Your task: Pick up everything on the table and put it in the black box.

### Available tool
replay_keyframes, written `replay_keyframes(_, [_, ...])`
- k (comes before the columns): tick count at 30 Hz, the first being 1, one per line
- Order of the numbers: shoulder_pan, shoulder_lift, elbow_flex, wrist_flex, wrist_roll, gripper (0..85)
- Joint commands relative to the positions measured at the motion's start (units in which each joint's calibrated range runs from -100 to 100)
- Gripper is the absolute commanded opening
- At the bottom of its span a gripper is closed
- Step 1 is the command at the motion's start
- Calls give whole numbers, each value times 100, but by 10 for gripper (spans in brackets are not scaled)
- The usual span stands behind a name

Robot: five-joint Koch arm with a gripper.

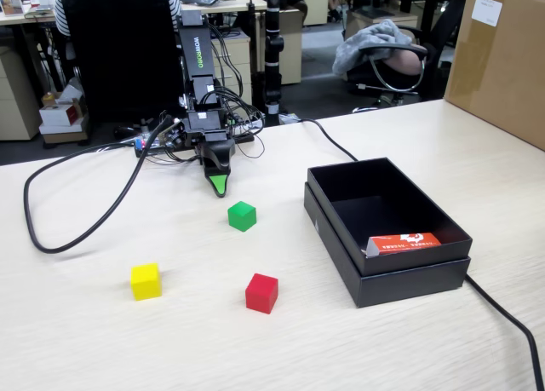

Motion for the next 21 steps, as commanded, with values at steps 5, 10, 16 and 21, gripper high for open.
replay_keyframes(5, [93,29,125,-236,200,501])
replay_keyframes(10, [132,29,959,-1523,239,501])
replay_keyframes(16, [107,178,2391,-3519,200,503])
replay_keyframes(21, [117,1210,3769,-4884,-78,484])
